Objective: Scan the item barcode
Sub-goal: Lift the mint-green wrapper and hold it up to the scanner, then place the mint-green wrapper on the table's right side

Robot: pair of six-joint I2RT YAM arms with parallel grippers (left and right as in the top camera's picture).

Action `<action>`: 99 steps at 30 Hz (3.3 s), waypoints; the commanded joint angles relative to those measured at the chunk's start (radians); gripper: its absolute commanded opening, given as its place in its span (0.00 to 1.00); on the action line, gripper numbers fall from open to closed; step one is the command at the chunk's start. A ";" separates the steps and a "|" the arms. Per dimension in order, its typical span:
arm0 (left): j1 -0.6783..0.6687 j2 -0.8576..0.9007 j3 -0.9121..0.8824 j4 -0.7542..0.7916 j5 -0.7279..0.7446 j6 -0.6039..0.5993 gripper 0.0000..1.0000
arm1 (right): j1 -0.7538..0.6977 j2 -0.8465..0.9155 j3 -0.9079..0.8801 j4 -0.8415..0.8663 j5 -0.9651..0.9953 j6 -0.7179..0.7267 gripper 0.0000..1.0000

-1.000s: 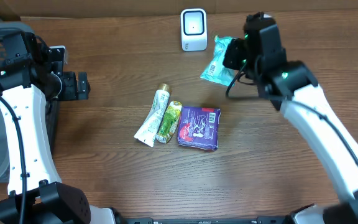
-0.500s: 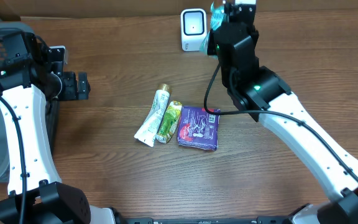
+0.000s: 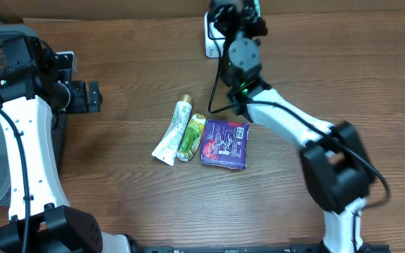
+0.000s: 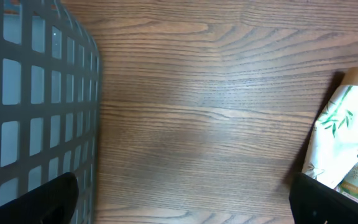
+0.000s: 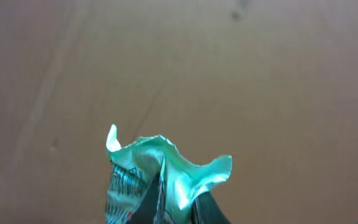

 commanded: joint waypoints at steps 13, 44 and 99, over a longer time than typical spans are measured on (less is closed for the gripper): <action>0.004 -0.011 -0.005 0.000 0.008 0.026 1.00 | -0.079 0.230 0.066 0.082 -0.430 -0.237 0.04; 0.004 -0.011 -0.005 -0.001 0.007 0.026 1.00 | -0.104 0.361 0.237 -0.018 -0.666 -0.326 0.04; 0.004 -0.011 -0.005 0.000 0.008 0.026 0.99 | -0.787 -0.595 -0.395 -1.718 -0.830 1.408 0.04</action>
